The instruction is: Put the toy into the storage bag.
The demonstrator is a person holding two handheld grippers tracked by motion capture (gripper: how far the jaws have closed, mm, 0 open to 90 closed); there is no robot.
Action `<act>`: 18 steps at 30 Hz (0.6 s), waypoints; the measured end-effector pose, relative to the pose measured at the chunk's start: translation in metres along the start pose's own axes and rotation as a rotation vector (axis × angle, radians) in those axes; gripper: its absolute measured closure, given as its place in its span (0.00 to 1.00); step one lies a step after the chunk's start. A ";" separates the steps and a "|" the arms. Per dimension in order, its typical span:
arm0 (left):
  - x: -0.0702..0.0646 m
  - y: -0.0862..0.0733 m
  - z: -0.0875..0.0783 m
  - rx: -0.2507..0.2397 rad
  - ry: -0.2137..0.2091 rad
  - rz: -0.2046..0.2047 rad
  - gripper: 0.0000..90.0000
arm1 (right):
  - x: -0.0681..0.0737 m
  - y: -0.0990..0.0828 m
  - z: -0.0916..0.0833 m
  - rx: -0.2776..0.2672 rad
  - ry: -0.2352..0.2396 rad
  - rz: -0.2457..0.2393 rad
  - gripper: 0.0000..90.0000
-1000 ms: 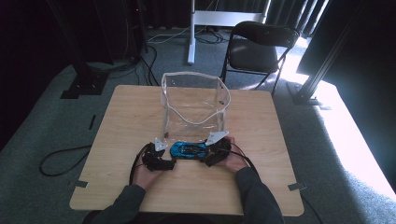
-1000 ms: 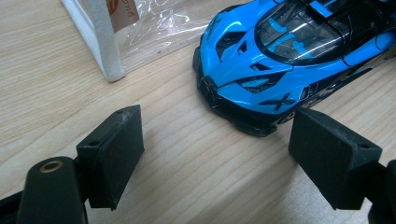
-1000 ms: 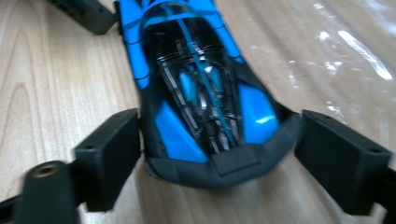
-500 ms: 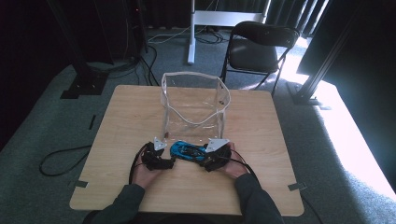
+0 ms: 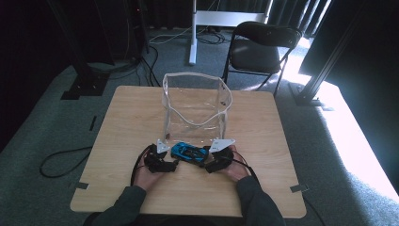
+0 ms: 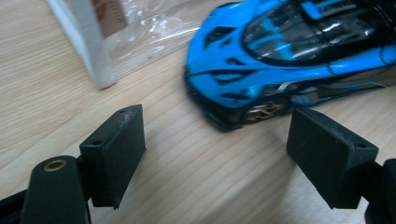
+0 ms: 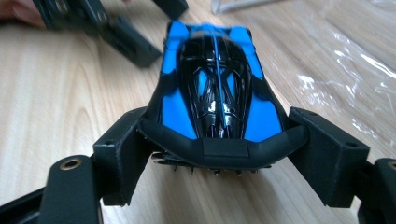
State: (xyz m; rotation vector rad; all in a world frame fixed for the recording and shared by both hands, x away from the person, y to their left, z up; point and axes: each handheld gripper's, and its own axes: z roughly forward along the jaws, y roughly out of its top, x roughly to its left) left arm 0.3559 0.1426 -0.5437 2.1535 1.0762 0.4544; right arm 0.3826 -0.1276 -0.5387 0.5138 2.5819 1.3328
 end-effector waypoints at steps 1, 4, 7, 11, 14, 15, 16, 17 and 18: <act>-0.001 0.000 0.000 0.000 -0.005 0.006 0.22 | 0.000 0.001 -0.001 -0.017 0.012 0.013 0.27; -0.003 0.000 0.000 -0.003 -0.016 0.016 0.22 | -0.001 0.003 -0.002 -0.036 0.019 0.031 0.27; -0.006 0.001 0.000 -0.005 -0.034 0.033 0.26 | -0.001 0.003 0.000 -0.053 0.029 0.056 0.27; -0.008 0.001 0.001 -0.009 -0.039 0.032 0.27 | 0.002 0.002 0.004 -0.052 0.021 0.058 0.26; -0.008 0.001 0.001 -0.008 -0.039 0.030 0.27 | 0.003 0.001 0.007 -0.032 0.016 0.052 0.26; -0.008 0.001 0.001 -0.006 -0.038 0.033 0.27 | 0.003 0.000 0.008 -0.024 0.019 0.057 0.26; -0.008 0.001 0.001 -0.006 -0.037 0.032 0.27 | 0.003 0.000 0.008 -0.024 0.019 0.057 0.26; -0.008 0.001 0.001 -0.007 -0.037 0.032 0.27 | 0.002 0.000 0.008 -0.024 0.024 0.061 0.26; -0.008 0.001 0.001 -0.006 -0.037 0.033 0.27 | 0.001 0.000 0.009 -0.018 0.026 0.064 0.26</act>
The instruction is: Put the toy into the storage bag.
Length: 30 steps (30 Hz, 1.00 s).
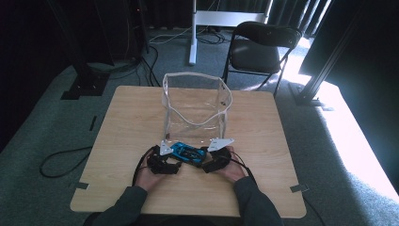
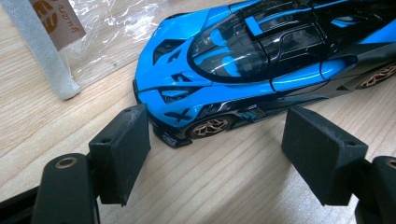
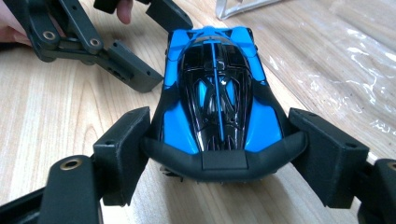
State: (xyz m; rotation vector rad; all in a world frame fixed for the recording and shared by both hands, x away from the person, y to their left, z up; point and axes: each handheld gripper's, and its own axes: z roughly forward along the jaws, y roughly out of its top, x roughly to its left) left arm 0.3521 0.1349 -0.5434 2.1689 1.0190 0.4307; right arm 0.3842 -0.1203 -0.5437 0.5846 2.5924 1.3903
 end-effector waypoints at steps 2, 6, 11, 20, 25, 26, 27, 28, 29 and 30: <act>0.000 0.000 0.000 0.000 0.000 -0.001 0.27 | 0.001 0.001 0.002 0.015 -0.005 -0.007 0.26; 0.000 0.000 0.000 0.000 0.002 -0.001 0.27 | 0.003 0.002 0.005 0.057 -0.031 -0.043 0.26; 0.000 0.000 0.000 -0.001 0.000 -0.001 0.27 | 0.009 0.002 0.007 0.082 -0.073 -0.098 0.26; 0.006 -0.002 -0.003 -0.014 -0.033 -0.047 0.30 | 0.009 0.011 -0.012 0.022 -0.060 -0.070 0.27; 0.006 -0.002 -0.004 -0.012 -0.027 -0.044 0.30 | 0.007 0.019 -0.026 -0.008 -0.069 -0.060 0.27; 0.006 -0.002 -0.004 -0.012 -0.027 -0.045 0.30 | 0.008 0.021 -0.029 -0.012 -0.075 -0.068 0.27; 0.006 -0.002 -0.004 -0.015 -0.029 -0.049 0.30 | 0.008 0.022 -0.030 -0.014 -0.080 -0.069 0.27; 0.006 -0.002 -0.004 -0.016 -0.029 -0.052 0.30 | 0.009 0.025 -0.034 -0.021 -0.086 -0.081 0.27; 0.006 -0.002 -0.004 -0.014 -0.030 -0.050 0.30 | 0.009 0.028 -0.037 -0.020 -0.089 -0.083 0.27; 0.006 -0.002 -0.004 -0.014 -0.030 -0.050 0.30 | 0.010 0.031 -0.040 -0.021 -0.096 -0.086 0.27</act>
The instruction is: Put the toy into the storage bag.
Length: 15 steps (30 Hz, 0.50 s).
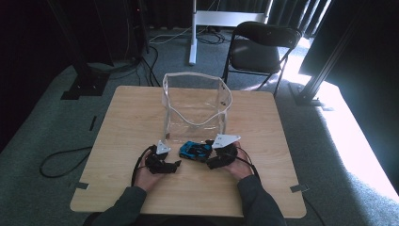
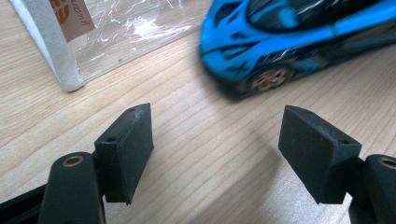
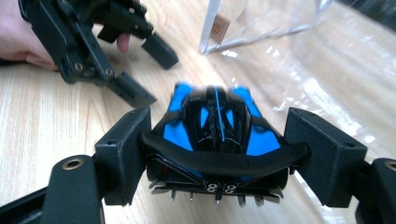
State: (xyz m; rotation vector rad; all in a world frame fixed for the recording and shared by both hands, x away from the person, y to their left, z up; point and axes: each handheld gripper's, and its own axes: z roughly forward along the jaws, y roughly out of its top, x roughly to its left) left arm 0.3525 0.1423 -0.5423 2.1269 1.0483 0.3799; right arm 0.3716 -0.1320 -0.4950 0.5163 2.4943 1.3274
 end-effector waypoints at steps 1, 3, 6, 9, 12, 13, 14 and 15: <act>0.000 0.000 0.000 0.001 0.001 0.000 0.30 | -0.001 0.003 -0.003 -0.005 -0.006 -0.003 0.27; 0.000 0.000 0.000 0.000 0.002 0.000 0.30 | -0.002 0.006 -0.008 -0.007 -0.015 -0.007 0.27; -0.001 0.000 0.000 0.002 0.003 0.002 0.30 | -0.003 0.011 -0.015 -0.007 -0.028 -0.011 0.27; -0.001 0.000 0.000 0.002 0.005 0.002 0.30 | -0.005 0.012 -0.021 -0.011 -0.035 -0.010 0.27; -0.001 0.000 0.000 0.002 0.003 0.002 0.30 | -0.007 0.014 -0.028 -0.025 -0.047 -0.008 0.27; -0.001 0.000 0.000 0.000 0.003 0.002 0.30 | -0.008 0.014 -0.030 -0.027 -0.047 -0.008 0.27; -0.001 0.000 0.000 -0.001 0.003 0.002 0.30 | -0.008 0.014 -0.033 -0.033 -0.050 -0.006 0.27; -0.001 0.000 0.000 -0.001 0.003 0.002 0.30 | -0.008 0.014 -0.033 -0.033 -0.050 -0.006 0.27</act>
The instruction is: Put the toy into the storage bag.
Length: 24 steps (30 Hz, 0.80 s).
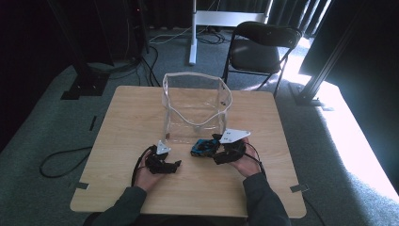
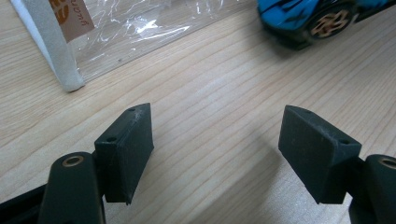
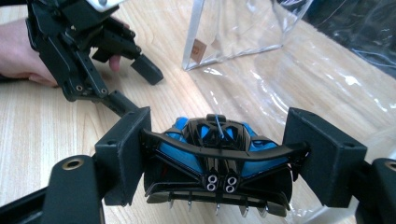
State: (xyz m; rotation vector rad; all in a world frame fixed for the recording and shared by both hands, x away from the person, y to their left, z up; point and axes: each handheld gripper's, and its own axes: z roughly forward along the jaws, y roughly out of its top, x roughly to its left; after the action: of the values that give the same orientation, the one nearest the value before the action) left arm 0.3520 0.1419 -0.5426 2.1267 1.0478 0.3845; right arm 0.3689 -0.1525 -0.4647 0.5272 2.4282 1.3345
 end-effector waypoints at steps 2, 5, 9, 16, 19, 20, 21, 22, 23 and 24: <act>0.000 0.000 0.001 -0.006 0.001 0.003 0.29 | -0.003 0.001 -0.006 -0.008 -0.008 0.008 0.27; 0.000 -0.001 0.000 -0.008 -0.001 0.002 0.29 | -0.004 0.002 -0.012 -0.011 -0.018 0.008 0.27; -0.001 -0.001 0.001 -0.012 0.011 0.007 0.29 | -0.005 0.004 -0.019 -0.017 -0.023 0.005 0.27; -0.002 -0.002 0.001 -0.012 0.016 0.014 0.29 | -0.010 0.006 -0.032 -0.035 -0.033 0.012 0.27; -0.002 -0.002 0.001 -0.013 0.016 0.014 0.29 | -0.012 0.006 -0.036 -0.036 -0.043 0.015 0.27; -0.002 -0.002 0.001 -0.013 0.016 0.014 0.29 | -0.014 0.007 -0.041 -0.037 -0.052 0.014 0.27; -0.002 -0.002 0.001 -0.012 0.017 0.015 0.29 | -0.015 0.007 -0.043 -0.038 -0.059 0.013 0.27; -0.002 -0.002 0.001 -0.012 0.017 0.015 0.29 | -0.016 0.007 -0.046 -0.040 -0.065 0.014 0.27; -0.003 -0.002 0.001 -0.013 0.018 0.016 0.29 | -0.017 0.007 -0.048 -0.044 -0.068 0.016 0.27; -0.003 -0.002 0.001 -0.012 0.018 0.016 0.29 | -0.018 0.008 -0.051 -0.048 -0.071 0.018 0.27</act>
State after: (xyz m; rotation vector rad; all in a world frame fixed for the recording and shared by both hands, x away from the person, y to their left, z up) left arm 0.3503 0.1397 -0.5445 2.1259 1.0366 0.4178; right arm 0.3634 -0.1942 -0.4305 0.5759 2.3344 1.3542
